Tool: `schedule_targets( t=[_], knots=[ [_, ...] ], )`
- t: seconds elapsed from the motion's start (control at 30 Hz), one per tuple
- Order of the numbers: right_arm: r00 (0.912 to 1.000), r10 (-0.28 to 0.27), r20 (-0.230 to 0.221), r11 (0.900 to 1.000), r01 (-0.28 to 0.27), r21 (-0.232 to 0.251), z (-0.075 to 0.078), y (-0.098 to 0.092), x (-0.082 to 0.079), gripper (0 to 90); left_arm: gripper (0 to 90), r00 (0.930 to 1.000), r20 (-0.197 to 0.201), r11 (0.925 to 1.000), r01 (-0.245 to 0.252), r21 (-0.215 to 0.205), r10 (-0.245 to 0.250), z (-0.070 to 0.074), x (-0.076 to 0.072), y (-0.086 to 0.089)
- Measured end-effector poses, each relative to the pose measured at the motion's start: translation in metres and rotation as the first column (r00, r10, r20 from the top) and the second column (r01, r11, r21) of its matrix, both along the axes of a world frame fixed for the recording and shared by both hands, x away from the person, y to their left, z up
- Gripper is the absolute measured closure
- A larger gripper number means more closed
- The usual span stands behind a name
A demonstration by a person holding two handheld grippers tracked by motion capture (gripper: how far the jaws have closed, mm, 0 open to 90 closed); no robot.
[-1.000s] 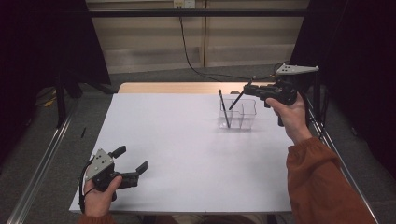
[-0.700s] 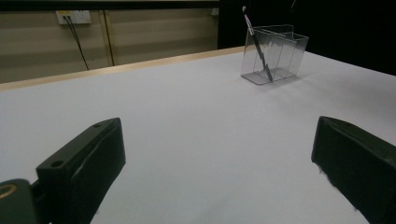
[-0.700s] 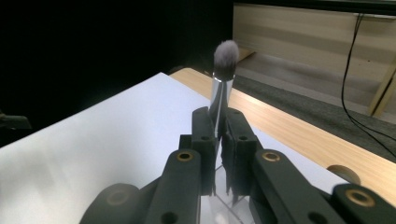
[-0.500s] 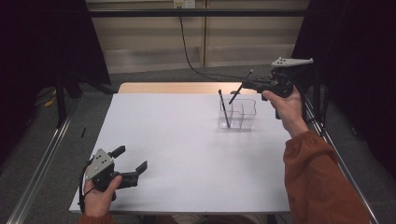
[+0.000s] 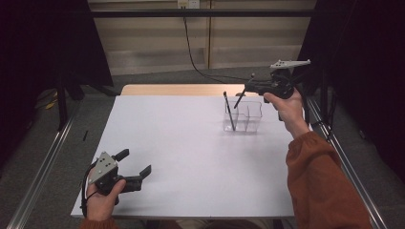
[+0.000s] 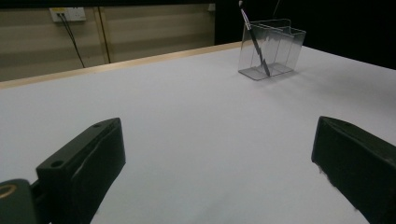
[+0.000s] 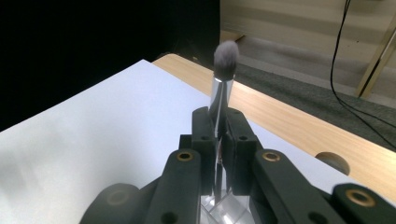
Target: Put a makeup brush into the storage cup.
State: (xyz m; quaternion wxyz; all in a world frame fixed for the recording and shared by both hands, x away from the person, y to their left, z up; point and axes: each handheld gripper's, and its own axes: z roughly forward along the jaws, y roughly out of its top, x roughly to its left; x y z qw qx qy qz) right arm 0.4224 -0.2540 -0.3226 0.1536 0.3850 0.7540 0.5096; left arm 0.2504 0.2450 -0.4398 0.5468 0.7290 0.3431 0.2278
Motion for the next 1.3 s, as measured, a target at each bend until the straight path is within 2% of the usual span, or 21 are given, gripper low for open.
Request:
schedule_targets(
  t=[0.33, 0.47, 1.3],
  knots=[
    [0.9995, 0.012, -0.030, 0.999, -0.013, -0.032, -0.018, 0.008, 0.003, 84.5, 2.8, 1.0000, -0.003, 1.0000, -0.001, -0.003, 0.001, 0.000, 0.000, 0.000],
    [0.9994, 0.016, -0.031, 0.999, -0.017, -0.027, -0.022, 0.009, 0.003, 84.4, 2.8, 0.9999, -0.014, 1.0000, -0.001, -0.004, 0.001, -0.001, 0.001, 0.000],
    [0.9976, 0.022, -0.065, 0.999, -0.023, -0.026, -0.052, 0.012, 0.005, 84.4, 2.8, 0.9999, -0.016, 1.0000, 0.000, 0.006, 0.000, -0.001, 0.002, 0.000]
  ],
)
